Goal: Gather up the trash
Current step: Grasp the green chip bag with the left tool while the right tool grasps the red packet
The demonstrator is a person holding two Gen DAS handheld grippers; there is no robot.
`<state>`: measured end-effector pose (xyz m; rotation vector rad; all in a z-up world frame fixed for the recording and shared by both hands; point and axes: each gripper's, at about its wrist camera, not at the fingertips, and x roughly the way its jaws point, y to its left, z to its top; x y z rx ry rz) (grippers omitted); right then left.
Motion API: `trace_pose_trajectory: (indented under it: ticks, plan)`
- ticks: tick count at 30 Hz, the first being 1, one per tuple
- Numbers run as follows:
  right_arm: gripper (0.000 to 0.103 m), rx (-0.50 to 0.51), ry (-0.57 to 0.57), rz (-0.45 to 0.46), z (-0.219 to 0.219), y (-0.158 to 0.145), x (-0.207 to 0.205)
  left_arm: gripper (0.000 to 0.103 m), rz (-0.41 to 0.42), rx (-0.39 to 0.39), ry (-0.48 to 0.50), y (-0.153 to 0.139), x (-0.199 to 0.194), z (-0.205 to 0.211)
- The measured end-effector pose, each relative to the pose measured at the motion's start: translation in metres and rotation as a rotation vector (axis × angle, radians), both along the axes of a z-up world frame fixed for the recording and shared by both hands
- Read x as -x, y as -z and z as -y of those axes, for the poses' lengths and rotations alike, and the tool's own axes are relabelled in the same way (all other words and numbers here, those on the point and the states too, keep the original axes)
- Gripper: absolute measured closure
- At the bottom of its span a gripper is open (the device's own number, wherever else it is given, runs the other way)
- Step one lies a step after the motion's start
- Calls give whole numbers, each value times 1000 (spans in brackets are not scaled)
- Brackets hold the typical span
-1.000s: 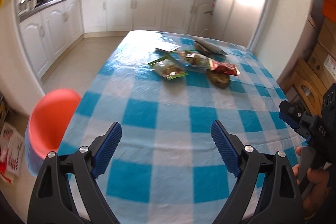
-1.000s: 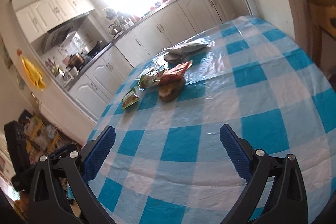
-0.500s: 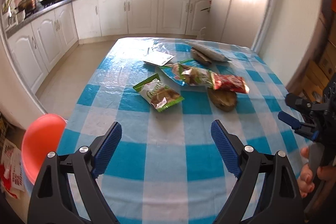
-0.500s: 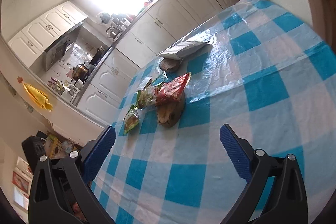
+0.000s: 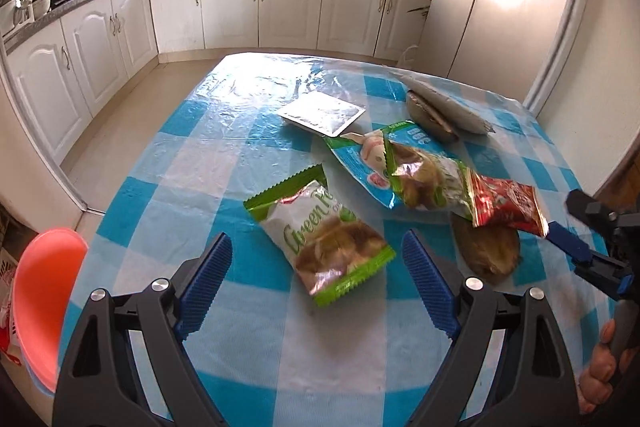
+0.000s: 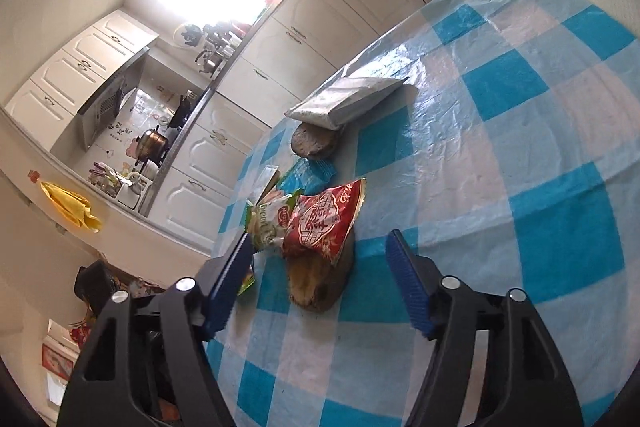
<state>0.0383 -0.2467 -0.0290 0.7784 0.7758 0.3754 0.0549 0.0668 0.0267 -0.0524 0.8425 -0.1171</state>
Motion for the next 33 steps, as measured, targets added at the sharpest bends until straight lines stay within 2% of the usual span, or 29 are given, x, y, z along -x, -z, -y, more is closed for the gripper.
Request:
trace_pose_trajectory:
  ticks: [5, 7, 10, 12, 14, 18, 21, 26, 33]
  plan:
    - [35, 3, -10, -33, -5, 7, -15, 17, -7, 2, -1, 6, -10, 0]
    - [34, 0, -19, -34, -8, 6, -19, 26, -33, 15, -6, 9, -14, 0]
    - [35, 20, -28, -35, -13, 3, -22, 33, -47, 44, -20, 12, -20, -3]
    - [41, 18, -35, -34, -15, 3, -26, 37, -48, 43, -26, 12, -22, -3]
    - [54, 28, -43, -36, -18, 2, -29, 42, -47, 34, -31, 12, -23, -3]
    - [70, 55, -50, -39, -22, 3, -31, 55, -43, 53, -30, 12, -24, -5]
    - [73, 64, -43, -33, -21, 3, -29, 62, -34, 65, -36, 11, -23, -7]
    - [81, 58, -22, -22, -17, 1, -24, 67, -24, 87, -35, 10, -20, -11]
    - [86, 51, 3, 9, -15, -9, -11, 69, -12, 107, -43, 8, -12, -20]
